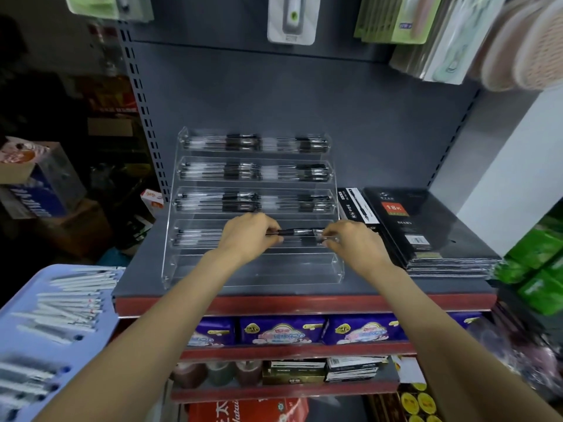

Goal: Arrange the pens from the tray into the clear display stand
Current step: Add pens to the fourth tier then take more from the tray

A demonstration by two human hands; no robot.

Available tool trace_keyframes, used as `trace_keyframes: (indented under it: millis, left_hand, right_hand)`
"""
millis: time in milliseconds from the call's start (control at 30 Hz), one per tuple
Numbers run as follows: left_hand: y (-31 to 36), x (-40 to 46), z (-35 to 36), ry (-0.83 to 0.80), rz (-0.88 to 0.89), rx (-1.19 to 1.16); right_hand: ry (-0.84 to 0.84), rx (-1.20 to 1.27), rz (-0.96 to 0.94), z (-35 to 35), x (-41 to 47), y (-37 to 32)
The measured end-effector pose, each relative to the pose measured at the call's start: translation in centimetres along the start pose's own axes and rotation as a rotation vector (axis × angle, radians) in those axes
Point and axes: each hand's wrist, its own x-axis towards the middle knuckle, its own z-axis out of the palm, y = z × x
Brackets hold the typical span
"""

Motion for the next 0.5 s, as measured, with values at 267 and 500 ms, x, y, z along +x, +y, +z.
trace_keyframes:
  millis: [267,500]
  left_hand:
    - [1.0,0.5,-0.4,-0.033,0.110,-0.223]
    - [-0.4,0.2,0.3,0.056,0.073,-0.390]
  right_hand:
    - [0.081,0.569,-0.063,-0.8,0.1,-1.1]
    - [0.219,0.500,0.115,0.0,-0.4,0.7]
